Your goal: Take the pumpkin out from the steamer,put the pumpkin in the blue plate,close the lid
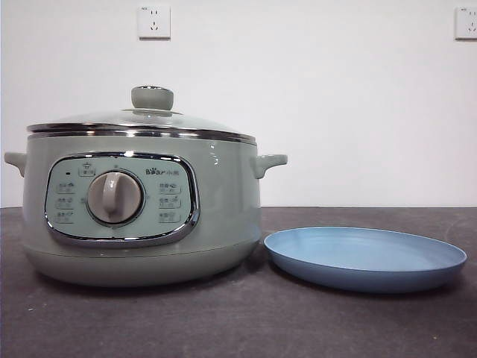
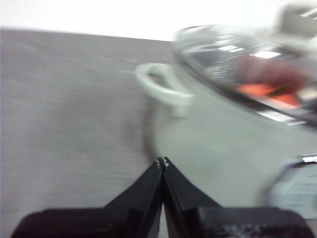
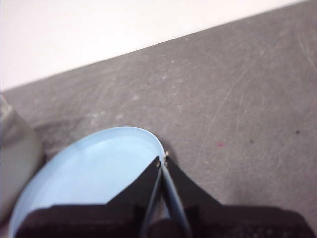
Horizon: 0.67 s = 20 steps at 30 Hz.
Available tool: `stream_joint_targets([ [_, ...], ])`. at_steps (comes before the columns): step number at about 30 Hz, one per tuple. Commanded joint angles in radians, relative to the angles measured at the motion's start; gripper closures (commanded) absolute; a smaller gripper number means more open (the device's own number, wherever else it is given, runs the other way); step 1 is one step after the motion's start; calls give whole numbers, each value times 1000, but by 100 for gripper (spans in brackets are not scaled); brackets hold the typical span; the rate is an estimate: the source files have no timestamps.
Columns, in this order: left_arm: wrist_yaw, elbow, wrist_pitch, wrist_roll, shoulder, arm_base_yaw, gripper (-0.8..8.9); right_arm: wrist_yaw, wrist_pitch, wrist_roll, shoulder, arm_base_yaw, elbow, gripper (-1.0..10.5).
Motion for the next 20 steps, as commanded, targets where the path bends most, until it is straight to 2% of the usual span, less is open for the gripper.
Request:
stream_joint_targets([
  [1, 81, -11, 10, -194, -3, 2, 816, 0, 20, 97, 0, 0, -8, 946],
  [9, 80, -11, 88, -210, -3, 2, 817, -29, 23, 97, 0, 0, -7, 946],
  [13, 74, -9, 93, -229, -3, 2, 819, -56, -5, 97, 4, 1, 8, 950],
  [20, 65, 48, 64, -262, 36, 2, 819, -57, -68, 104, 57, 1, 105, 951],
])
